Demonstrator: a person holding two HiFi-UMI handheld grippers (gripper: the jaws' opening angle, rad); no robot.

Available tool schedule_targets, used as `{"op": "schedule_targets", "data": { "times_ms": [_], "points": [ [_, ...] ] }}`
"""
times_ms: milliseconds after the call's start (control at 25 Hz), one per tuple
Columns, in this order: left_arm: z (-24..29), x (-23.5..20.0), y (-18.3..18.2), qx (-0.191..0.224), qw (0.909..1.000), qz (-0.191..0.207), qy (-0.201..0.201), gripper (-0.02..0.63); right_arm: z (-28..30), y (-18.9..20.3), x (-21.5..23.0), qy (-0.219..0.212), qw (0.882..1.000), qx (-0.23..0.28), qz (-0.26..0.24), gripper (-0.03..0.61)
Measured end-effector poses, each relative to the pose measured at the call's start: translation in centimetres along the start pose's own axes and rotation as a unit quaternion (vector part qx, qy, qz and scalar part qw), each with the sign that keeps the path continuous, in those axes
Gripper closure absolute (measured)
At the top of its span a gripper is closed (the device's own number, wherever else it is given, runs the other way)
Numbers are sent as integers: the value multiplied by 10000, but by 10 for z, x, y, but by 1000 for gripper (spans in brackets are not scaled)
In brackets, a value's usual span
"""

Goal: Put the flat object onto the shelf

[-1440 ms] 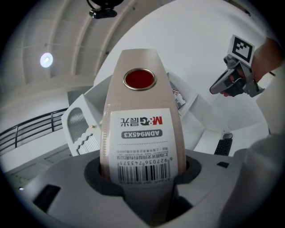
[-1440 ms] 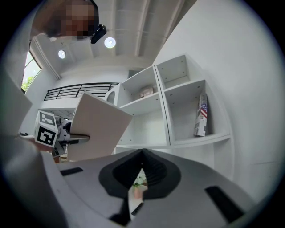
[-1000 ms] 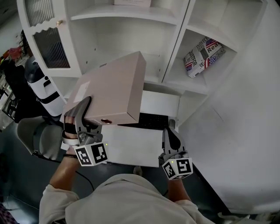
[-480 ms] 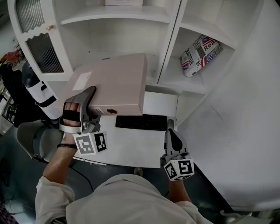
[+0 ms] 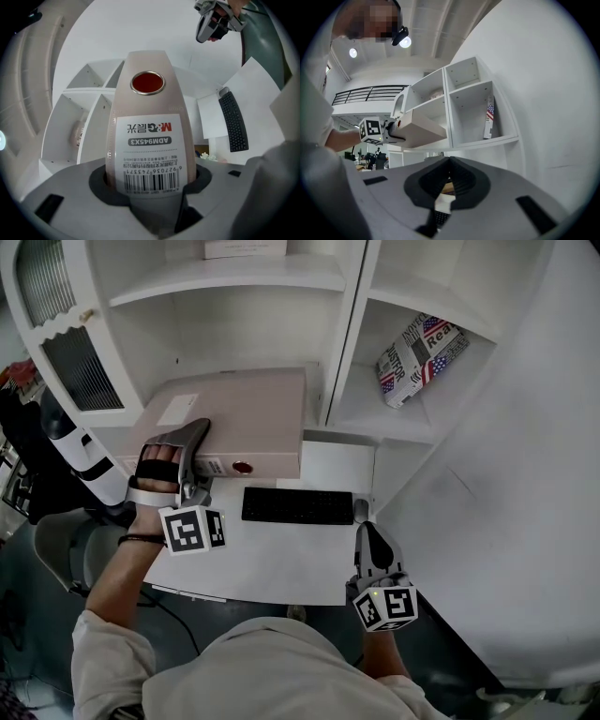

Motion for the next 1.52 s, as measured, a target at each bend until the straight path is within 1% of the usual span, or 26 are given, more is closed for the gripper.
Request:
{"op": "schedule_targets", "data": {
  "times_ms": [320,520,1000,1240,1520],
  "points": [
    [31,11,1,-9,9995,278,125,344,-2,4,17,157,9999,-33,33,575],
    [48,17,3,-27,9991,374,221,345,-1,8,25,234,9997,-68,60,575],
    [84,31,4,-15,9975,645,288,344,-1,12,42,407,9990,-142,76,575],
    [98,33,3,10,9972,665,356,342,-1,13,49,471,9987,-165,75,575],
    [116,34,4,99,9956,669,652,325,0,16,56,493,9985,-178,124,575]
  ]
}}
Point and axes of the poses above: the fingertips, and each gripper's own axes: z forward along the fingers, x to its right, y out of its underside, the point moved 6 cm from there along -z, backward along the fingers, and after that the axes turned 11 degrees about -y, right-handed, at the moved point
